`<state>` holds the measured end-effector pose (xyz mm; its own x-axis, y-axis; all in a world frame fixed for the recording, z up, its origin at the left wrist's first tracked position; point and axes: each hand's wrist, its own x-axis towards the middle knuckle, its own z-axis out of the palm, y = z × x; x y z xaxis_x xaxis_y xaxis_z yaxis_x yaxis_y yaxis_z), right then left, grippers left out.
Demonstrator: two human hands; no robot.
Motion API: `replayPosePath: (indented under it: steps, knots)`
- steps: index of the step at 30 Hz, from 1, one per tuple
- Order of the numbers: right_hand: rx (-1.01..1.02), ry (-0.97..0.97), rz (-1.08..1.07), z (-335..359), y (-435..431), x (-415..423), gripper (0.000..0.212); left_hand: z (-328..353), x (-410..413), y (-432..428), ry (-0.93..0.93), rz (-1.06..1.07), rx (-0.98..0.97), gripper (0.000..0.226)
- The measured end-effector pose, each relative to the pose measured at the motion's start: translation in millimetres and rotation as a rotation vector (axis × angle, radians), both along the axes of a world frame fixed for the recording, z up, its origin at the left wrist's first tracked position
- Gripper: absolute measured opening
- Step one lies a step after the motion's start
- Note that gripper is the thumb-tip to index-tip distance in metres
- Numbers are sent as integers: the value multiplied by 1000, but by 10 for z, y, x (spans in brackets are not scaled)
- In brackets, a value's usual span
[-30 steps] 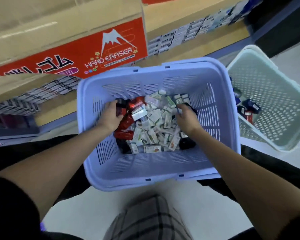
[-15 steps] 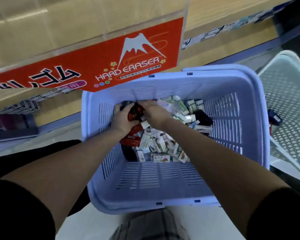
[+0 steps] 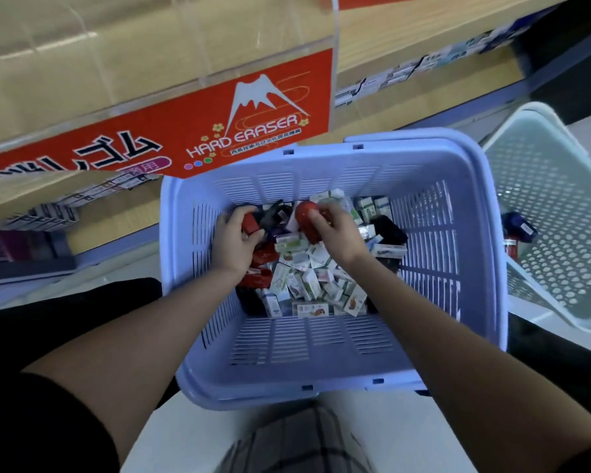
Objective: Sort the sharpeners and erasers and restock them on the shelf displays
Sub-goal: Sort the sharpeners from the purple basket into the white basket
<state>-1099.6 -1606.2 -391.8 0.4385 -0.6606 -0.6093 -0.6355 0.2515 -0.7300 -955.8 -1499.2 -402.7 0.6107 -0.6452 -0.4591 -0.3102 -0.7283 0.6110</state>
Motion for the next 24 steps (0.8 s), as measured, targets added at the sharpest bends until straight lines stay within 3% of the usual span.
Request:
replayPosePath:
  steps: [4,7,15,18,24]
  knots:
    - [252,-178,-271,294,107,-348,24,346,-238,118,77,114,-170,33]
    - [356,-310,-435,553,195,-585,11,640,-479,124,205,78,-316,28]
    - [-12,-487,-762,1405,-232,-1678,14,1584,-1390,-731,460,-245,-596,31]
    - [-145,-375,-872,1424,-532,-2053,13,1595,-1806,-1187,505,-411,-564,29]
    - [-111,-80,-946,821,-1010,-2360,12,1041,-2403,-1985,83,-824,-283,44]
